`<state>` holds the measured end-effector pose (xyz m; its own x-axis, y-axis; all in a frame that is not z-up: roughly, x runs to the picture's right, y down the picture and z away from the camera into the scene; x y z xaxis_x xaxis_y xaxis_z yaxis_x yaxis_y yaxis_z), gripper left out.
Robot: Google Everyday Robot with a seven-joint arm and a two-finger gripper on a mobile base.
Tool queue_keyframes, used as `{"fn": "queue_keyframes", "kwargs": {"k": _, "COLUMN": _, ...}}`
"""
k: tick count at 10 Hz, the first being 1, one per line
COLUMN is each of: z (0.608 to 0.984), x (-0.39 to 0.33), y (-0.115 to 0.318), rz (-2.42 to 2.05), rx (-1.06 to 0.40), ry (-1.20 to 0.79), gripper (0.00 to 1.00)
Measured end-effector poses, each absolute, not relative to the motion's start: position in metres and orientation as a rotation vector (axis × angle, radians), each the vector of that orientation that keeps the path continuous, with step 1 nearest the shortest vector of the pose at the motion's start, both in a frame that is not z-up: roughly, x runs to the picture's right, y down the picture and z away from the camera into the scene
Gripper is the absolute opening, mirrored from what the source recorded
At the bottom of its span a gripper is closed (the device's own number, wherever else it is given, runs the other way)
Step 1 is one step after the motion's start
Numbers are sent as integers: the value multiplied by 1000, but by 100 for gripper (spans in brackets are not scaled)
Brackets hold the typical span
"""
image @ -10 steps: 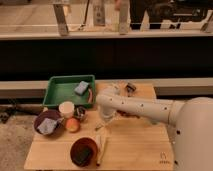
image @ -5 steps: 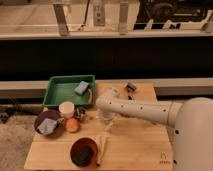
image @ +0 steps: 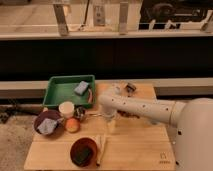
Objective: Place fork in purple bowl
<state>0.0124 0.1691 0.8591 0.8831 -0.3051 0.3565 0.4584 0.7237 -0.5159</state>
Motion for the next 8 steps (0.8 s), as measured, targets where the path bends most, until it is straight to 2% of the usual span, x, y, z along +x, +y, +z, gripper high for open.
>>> {"fn": "queue_keyframes", "kwargs": {"k": 3, "z": 856, "x": 26, "y": 141, "rz": -297, "rx": -685, "ry": -209, "gripper": 80}}
{"fn": "queue_keyframes", "kwargs": {"k": 7, "z": 884, "x": 21, "y": 150, "rz": -122, "rx": -783, "ry": -176, "gripper": 80}}
{"fn": "queue_keyframes", "kwargs": {"k": 8, "z": 888, "x": 17, "y": 152, "rz": -90, "rx": -791, "ry": -192, "gripper": 77}}
